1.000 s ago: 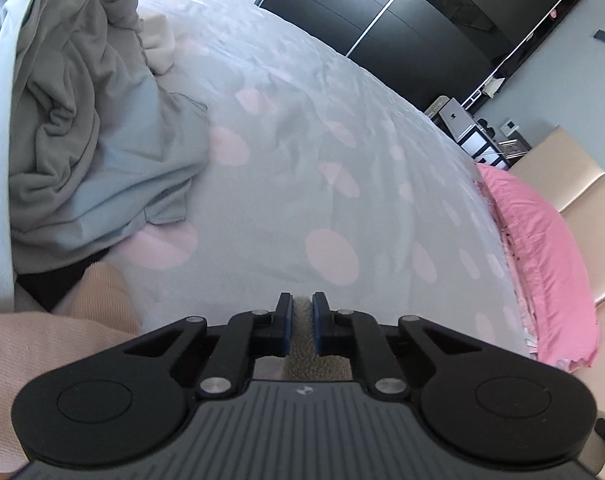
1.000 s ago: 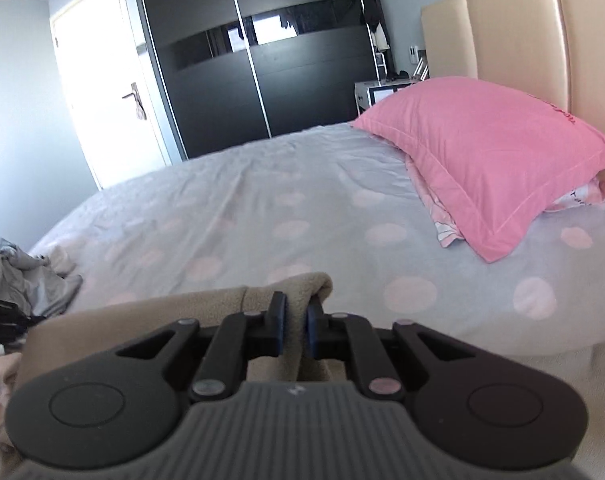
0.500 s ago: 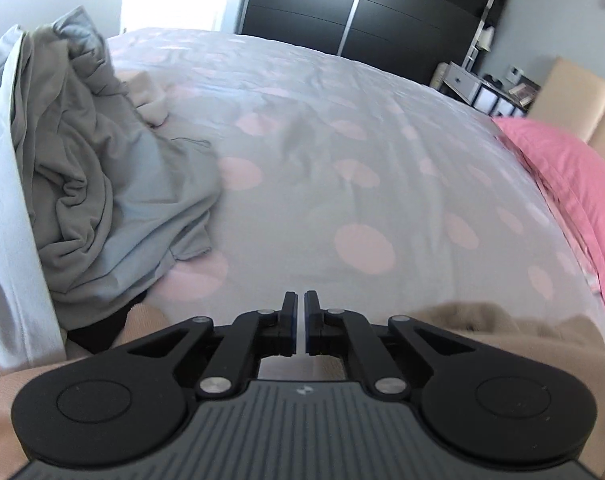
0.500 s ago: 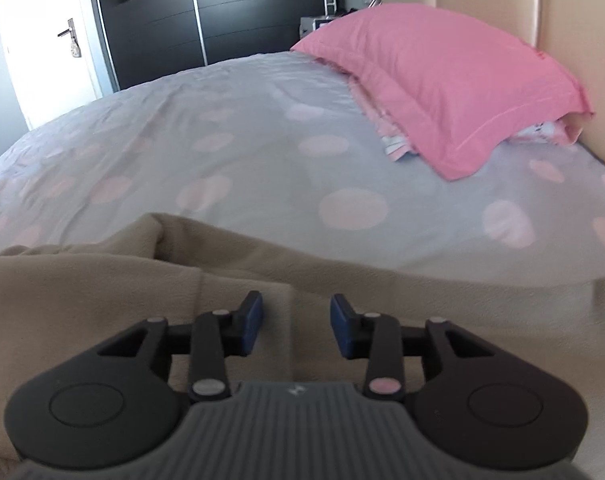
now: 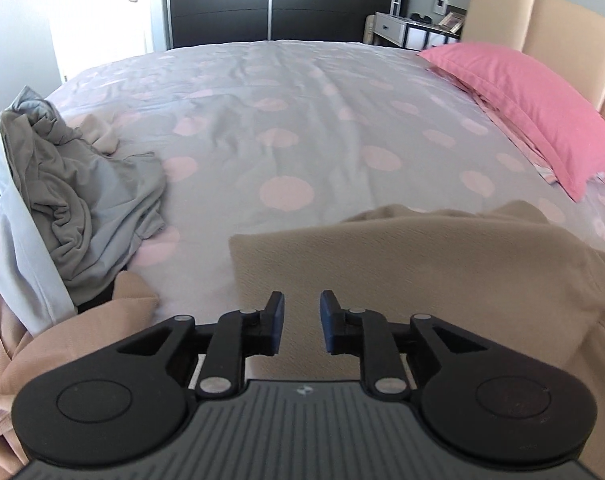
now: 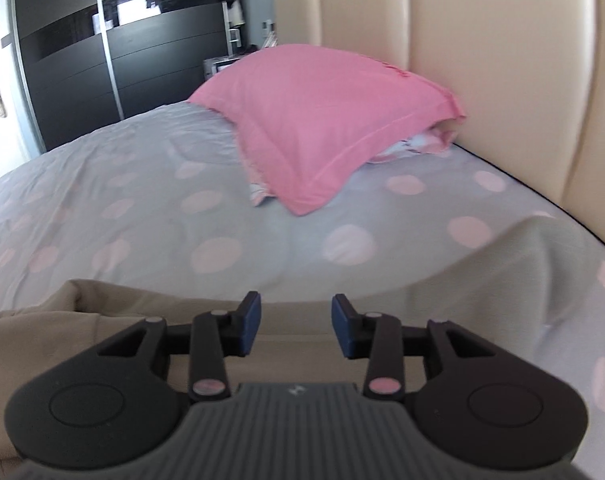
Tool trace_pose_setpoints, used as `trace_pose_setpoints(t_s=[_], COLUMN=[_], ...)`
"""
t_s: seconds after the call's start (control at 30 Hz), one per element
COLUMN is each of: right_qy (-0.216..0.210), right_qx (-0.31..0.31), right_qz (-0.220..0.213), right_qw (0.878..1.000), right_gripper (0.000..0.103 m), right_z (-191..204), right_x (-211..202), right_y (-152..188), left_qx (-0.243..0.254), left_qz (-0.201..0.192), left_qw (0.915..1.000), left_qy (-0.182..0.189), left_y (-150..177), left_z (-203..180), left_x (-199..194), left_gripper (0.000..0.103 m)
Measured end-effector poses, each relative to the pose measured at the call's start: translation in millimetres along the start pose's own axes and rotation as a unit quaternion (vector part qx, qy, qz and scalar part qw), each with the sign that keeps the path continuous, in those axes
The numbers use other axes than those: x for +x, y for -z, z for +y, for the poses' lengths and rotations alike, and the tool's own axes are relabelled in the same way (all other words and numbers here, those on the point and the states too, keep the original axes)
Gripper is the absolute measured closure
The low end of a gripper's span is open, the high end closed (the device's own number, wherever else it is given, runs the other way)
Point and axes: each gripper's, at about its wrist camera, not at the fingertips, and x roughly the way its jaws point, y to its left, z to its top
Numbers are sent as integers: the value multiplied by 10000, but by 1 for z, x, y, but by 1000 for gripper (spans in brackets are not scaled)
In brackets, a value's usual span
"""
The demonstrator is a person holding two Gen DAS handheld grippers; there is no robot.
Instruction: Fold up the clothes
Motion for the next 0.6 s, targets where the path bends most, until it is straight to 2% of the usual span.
trace_pose_setpoints(t_s=[0.07,0.1,0.2,0.37,0.53,0.6], right_qy=[14,51,230,428,463,526], right_qx=[112,197,500,931,1471,1708], right_qz=[13,41,127,217,318,298], right_qw=[9999,9998,9984,9945,9875,9834], right_gripper=[56,50,49,47,46,41], right_z=[-23,-35,-73,-142,-204,-224], right_x=[-7,-10,-19,-29,-20,-11], right_y=[0,0,0,1,2,-2], left_qx=[115,168,357,758,1017,1072], left_qz=[145,231,461,863,1022,1086], left_qw=[9998,9994,9976,9924,9878,9866], left_qy=[121,202,373,440,583,581], left_y=[5,7,17,35,44,45], left_z=[-12,-19,-39,-79,-113,-121], left_x=[-5,-6,-9,-3,7,11], left_gripper=[82,82,82,82,81,81])
